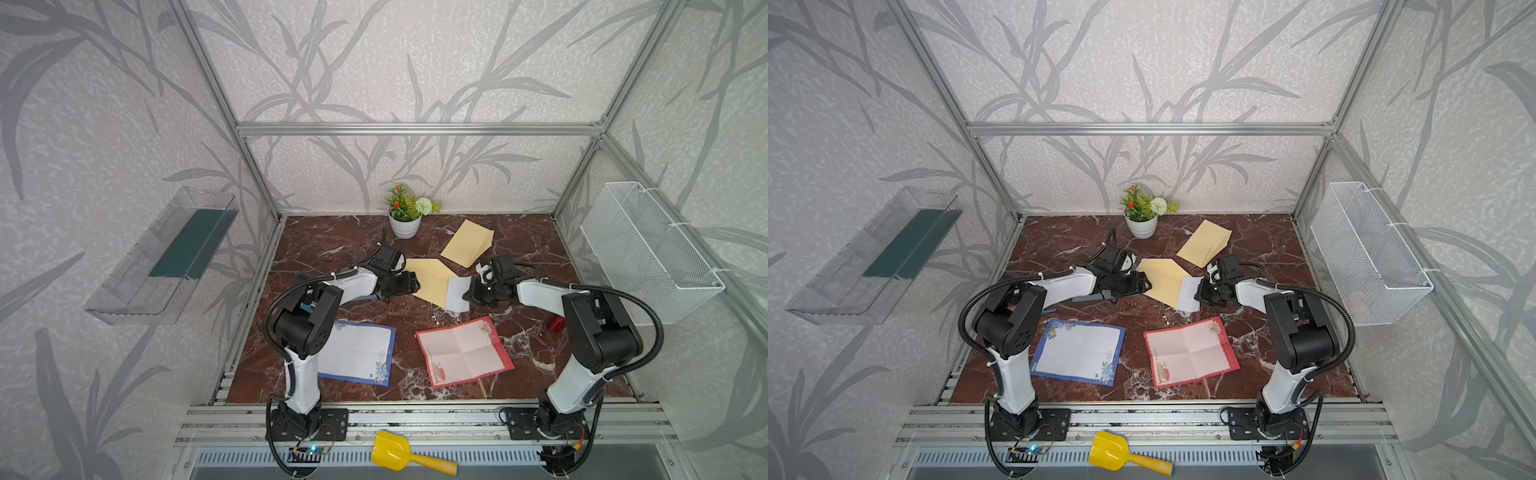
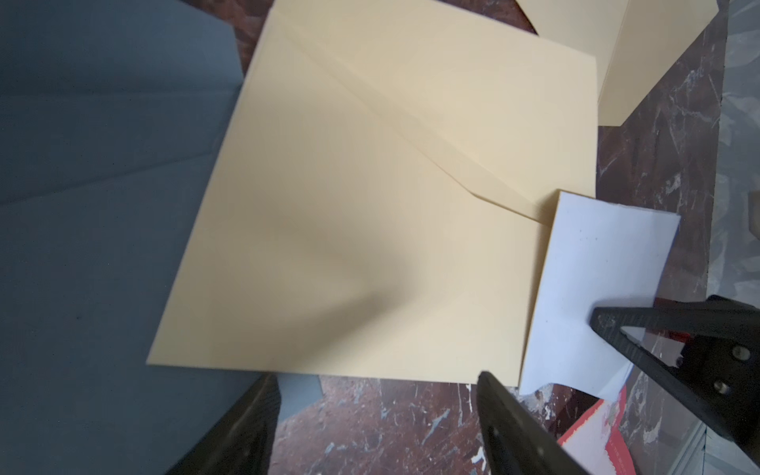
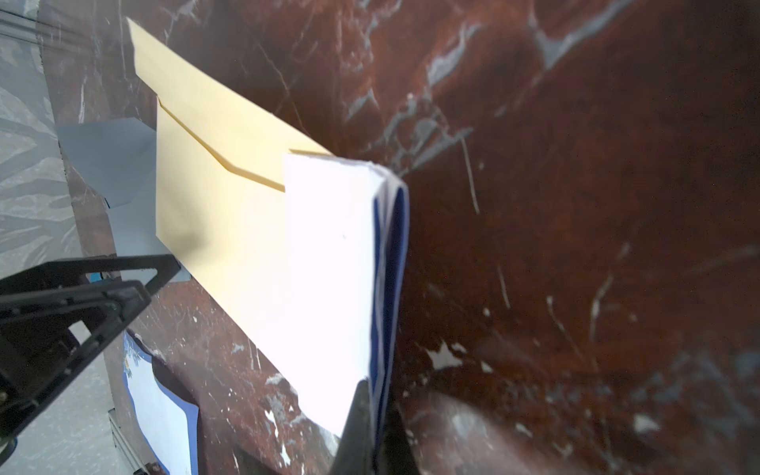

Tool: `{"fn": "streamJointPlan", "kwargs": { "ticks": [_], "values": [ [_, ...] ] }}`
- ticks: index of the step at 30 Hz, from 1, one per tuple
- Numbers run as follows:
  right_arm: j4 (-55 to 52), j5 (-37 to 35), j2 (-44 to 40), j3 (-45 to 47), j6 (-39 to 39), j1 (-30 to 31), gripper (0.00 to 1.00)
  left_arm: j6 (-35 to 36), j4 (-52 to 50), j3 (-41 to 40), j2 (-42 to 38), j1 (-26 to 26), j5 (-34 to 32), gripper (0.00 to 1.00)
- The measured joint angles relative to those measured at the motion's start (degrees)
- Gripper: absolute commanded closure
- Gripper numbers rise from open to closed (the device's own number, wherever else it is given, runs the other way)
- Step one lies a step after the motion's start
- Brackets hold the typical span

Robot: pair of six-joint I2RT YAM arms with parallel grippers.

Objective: Fold the letter paper in half and place it into the envelope
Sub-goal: Adjust the envelope at the center of the board.

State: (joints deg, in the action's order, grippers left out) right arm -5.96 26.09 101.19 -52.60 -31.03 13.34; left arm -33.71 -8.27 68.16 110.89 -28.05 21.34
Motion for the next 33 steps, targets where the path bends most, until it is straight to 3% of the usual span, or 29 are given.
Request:
{"fn": "streamJointPlan", "kwargs": {
  "ticks": [9, 20, 33],
  "values": [
    [-1.1, 0.4, 1.6, -4.1, 2.3, 0.2, 1.0, -1.1, -0.2, -0.1, -1.0, -1.4, 0.0, 0.26],
    [-3.4, -0.9, -12.1, 0.1, 1.9, 2.8, 1.0, 0.7, -4.5, 4.2, -2.7, 1.6, -6.8, 0.26],
    [-2.3, -1.3, -5.4, 2.3, 0.4, 2.8, 1.0, 0.7, -5.9, 6.8, 2.3, 1.9, -8.0, 0.27]
  ]
}}
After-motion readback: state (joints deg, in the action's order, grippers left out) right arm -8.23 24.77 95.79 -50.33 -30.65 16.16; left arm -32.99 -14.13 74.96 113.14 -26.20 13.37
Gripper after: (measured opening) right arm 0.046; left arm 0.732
